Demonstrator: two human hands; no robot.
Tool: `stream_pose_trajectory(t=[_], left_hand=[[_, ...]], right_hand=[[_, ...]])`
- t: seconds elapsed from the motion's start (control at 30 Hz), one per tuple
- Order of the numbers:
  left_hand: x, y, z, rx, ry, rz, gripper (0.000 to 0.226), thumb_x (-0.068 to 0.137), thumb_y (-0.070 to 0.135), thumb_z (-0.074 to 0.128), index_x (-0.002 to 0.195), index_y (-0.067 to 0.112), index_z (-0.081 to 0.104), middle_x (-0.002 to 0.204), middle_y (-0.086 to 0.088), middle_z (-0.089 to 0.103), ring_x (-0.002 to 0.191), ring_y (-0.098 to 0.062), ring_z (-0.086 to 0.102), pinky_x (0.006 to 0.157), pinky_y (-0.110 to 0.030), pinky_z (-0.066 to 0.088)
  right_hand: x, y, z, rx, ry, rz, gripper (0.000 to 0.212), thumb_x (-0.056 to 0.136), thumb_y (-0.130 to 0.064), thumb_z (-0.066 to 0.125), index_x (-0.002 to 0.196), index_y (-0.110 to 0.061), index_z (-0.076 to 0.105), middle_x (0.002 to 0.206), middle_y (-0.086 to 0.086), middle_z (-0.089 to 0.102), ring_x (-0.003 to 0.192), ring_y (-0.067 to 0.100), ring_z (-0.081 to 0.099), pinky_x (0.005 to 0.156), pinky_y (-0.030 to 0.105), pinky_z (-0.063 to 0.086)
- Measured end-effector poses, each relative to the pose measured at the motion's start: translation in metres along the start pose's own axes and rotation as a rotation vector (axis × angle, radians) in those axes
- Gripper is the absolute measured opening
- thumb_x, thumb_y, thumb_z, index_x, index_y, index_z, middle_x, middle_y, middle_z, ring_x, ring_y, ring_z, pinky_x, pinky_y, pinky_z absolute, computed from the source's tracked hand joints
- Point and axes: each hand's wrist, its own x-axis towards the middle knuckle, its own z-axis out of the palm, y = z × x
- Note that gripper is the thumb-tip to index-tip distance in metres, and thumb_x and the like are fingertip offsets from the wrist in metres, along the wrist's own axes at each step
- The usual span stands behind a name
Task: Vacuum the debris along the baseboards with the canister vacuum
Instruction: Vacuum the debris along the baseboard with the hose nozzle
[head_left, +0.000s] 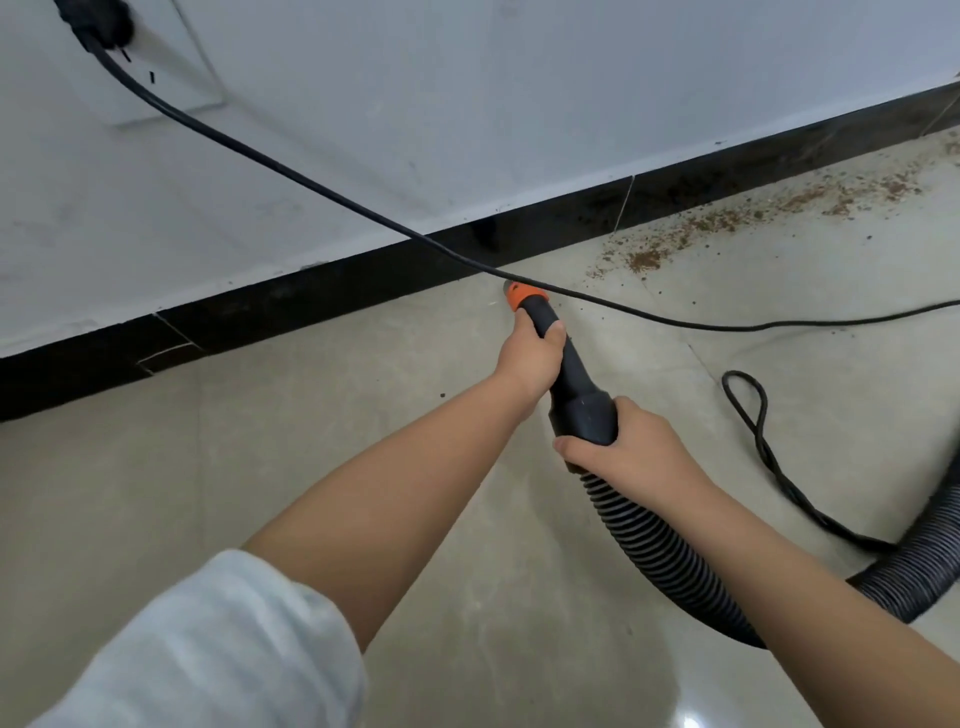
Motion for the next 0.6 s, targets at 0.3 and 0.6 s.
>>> stream_pose_trajectory(t=[0.3,0.6], left_hand=[[0.014,0.004,-0.020,-0.067,0.206,0.017,0.049,0.100,0.028,0.036,0.146,0.015,0.025,0.140,-0.011,0.044,0.125,-0.030,0.046,0.105,-0.039,0.039],[-0.009,-0.015,-0.046,-0.149,0.338,-0.049,0.055,0.101,0.027,0.034,0.150,0.018,0.012,0.146,-0.008,0.038,0.129,-0.028,0.043,0.102,-0.035,0.039]], right_hand=[[0.033,-0.021,0.001,0.036,-0.071,-0.105,0.037,0.073,-0.036,0.072,0.097,-0.017,0.051,0.088,-0.004,0.057,0.076,0.010,0.054,0.061,0.021,0.042],[0.024,-0.036,0.019,-0.074,-0.182,-0.211,0.039,0.074,-0.037,0.071,0.098,-0.017,0.048,0.083,-0.010,0.053,0.072,0.002,0.051,0.058,0.020,0.042]])
